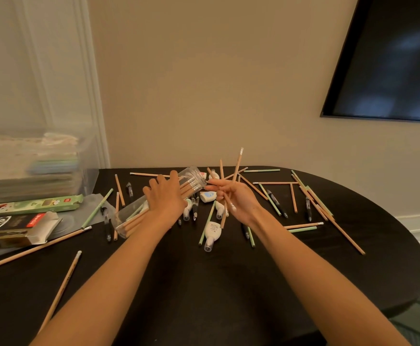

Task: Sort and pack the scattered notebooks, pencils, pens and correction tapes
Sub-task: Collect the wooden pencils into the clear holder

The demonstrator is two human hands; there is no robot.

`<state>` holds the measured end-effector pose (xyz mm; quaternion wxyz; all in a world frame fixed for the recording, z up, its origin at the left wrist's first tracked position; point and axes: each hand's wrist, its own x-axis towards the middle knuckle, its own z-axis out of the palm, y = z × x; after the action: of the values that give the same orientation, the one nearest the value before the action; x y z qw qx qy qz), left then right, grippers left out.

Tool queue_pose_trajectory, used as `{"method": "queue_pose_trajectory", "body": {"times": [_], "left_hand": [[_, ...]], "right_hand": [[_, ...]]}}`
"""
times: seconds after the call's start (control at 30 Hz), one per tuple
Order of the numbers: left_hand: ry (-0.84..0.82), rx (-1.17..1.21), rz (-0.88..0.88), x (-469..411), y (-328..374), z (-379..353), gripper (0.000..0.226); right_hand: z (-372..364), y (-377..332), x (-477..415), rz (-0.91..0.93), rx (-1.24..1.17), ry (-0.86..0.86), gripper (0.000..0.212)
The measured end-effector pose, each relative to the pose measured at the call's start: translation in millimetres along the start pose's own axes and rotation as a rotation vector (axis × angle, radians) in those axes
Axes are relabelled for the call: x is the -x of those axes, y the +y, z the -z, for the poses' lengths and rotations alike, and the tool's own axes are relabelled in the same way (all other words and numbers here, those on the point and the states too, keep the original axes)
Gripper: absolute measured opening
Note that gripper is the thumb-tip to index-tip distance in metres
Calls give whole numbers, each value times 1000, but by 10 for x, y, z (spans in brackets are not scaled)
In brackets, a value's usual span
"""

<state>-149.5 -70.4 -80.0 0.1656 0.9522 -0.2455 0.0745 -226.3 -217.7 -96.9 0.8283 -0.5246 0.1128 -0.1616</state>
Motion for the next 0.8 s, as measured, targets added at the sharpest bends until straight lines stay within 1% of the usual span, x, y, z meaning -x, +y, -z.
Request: {"method": "queue_pose_trajectory", "body": {"times": [0.07,0.13,0.37,0.47,0.6,0.67,0.8], "left_hand": [[5,1,2,-13,-9,2,66],[5,0,2,-23,-19,-4,65],[8,11,11,-37,-39,-23,62],[7,1,23,-58,-75,2,65],[4,-6,20,-69,-84,12,65],[-4,0,17,-69,-76,8,65],[0,-14,9,-87,-71,-8,65]], "right_hand": [[0,6,7,-14,-129,-23,43],[-5,16,8,3,-210,-28,49],[-89,84,-49,9,-180,-37,47],[-48,98,-80,-12,-242,-71,51],[-34,96,-146,-4,-217,-75,56],[-39,104,-180,23,-193,-62,50],[-44,123,-222,99,-150,-47,32]]}}
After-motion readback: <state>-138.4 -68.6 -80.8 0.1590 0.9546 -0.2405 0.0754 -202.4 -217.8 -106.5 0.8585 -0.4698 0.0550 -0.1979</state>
